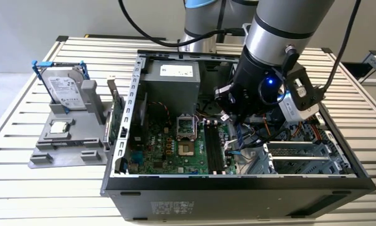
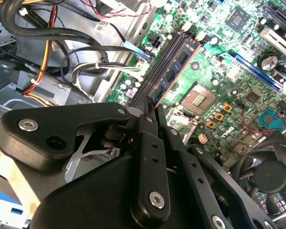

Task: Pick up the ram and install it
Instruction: 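Insert the ram into the slot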

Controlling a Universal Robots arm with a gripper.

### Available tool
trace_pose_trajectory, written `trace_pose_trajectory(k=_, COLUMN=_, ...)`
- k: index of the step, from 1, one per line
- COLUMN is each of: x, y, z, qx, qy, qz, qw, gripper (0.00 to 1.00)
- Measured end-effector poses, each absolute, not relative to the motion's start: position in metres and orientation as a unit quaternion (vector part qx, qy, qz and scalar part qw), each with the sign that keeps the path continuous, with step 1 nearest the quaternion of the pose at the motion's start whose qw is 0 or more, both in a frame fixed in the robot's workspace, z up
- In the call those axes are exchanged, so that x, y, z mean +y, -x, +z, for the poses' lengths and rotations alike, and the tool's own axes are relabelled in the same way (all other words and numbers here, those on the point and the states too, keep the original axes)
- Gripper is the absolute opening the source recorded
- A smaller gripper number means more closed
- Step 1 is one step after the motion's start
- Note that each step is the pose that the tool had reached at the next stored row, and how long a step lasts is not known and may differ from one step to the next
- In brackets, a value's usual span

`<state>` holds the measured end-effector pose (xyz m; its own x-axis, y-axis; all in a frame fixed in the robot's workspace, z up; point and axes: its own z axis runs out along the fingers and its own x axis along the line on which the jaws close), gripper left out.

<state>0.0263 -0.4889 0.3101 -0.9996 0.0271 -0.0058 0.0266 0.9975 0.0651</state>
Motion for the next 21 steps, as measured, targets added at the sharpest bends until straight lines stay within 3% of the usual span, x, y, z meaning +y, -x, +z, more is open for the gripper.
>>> trace_pose_trajectory(k=21, x=-0.489, y=-0.025, z=0.293, qx=0.999, qy=-0.009, qz=0.033, qw=0.003, gripper=0.00)
